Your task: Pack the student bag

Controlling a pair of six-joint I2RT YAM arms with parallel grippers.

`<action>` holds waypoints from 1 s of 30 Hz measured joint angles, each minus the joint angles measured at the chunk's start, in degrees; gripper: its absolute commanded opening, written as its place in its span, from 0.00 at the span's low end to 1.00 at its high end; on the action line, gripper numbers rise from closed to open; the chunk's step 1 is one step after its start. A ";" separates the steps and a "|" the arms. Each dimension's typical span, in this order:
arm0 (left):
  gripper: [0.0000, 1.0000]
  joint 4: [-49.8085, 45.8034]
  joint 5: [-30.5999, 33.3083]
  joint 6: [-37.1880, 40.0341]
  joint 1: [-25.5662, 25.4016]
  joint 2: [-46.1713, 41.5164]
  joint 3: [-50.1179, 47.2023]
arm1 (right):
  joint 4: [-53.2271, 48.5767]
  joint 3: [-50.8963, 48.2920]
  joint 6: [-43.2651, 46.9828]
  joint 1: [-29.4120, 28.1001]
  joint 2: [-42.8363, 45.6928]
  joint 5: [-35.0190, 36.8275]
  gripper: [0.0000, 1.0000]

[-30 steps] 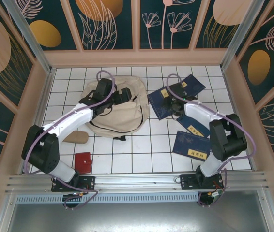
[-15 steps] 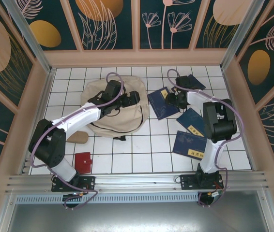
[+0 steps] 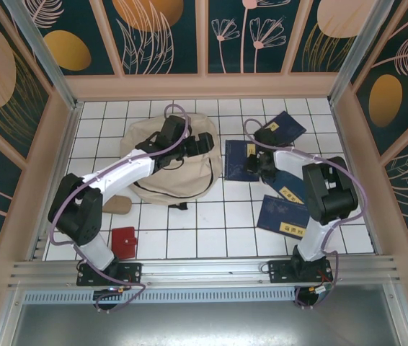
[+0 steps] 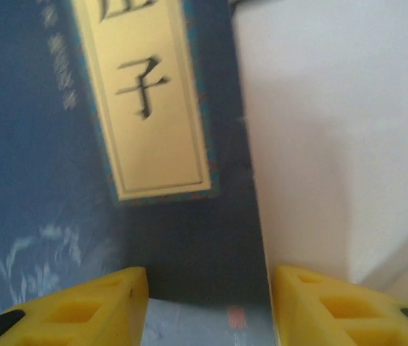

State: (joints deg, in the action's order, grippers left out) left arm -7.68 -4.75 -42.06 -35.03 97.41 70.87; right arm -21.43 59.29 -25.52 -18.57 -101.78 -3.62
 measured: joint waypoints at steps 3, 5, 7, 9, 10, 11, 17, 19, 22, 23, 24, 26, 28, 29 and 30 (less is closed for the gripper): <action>0.87 -0.02 -1.09 -0.26 -0.90 2.01 0.72 | -1.86 -1.22 -0.81 -0.37 1.75 -1.99 0.49; 0.83 -0.07 -1.92 -0.61 -1.70 3.80 2.08 | -2.54 -0.98 -0.81 0.22 2.01 -2.71 0.48; 0.78 -0.09 -2.58 -1.03 -2.51 5.60 3.82 | -2.86 -0.46 -0.76 1.11 1.99 -3.06 0.48; 0.75 -0.20 -3.19 -1.25 -3.37 7.39 5.77 | -2.80 0.04 -0.52 2.38 1.99 -3.98 0.48; 0.72 -0.22 -3.67 -1.49 -3.76 8.33 6.80 | -2.80 0.39 -0.37 3.13 1.97 -4.46 0.47; 0.70 -0.17 -4.15 -1.66 -4.17 9.33 7.85 | -2.82 0.83 -0.28 3.80 1.86 -5.01 0.46; 0.53 -0.20 -6.69 -3.32 -5.92 16.17 14.14 | -1.92 4.04 1.11 4.98 -1.18 -7.10 0.43; 0.49 -0.07 -7.15 -3.82 -6.25 18.75 16.17 | -1.51 4.35 1.25 5.11 -1.92 -7.80 0.41; 0.49 -0.50 -7.74 -4.22 -6.40 22.86 19.54 | -1.42 4.66 1.55 5.73 -2.93 -8.59 0.39; 0.50 -0.59 -7.76 -4.31 -6.40 24.46 20.92 | -1.40 4.76 1.60 5.99 -3.28 -8.68 0.38; 0.50 -0.81 -7.65 -4.35 -6.40 25.64 21.99 | -1.29 4.76 1.62 6.23 -3.43 -8.76 0.38; 0.50 -1.92 -6.97 -4.33 -6.40 28.17 24.50 | -1.29 4.76 1.64 6.60 -3.67 -8.79 0.34; 0.51 -3.28 -6.19 -4.31 -6.40 30.56 27.12 | -1.16 4.76 2.03 6.80 -3.91 -8.92 0.32; 0.53 -3.67 -5.55 -4.31 -6.40 31.56 28.06 | -1.05 4.76 2.25 6.84 -4.07 -8.94 0.30; 0.55 -3.96 -5.09 -4.33 -6.40 32.17 28.55 | -1.01 4.76 2.47 6.86 -4.17 -9.03 0.30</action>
State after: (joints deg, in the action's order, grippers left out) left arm -11.64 -9.85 -46.39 -41.43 129.58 99.42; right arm -22.44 64.05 -23.05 -11.70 -105.95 -12.64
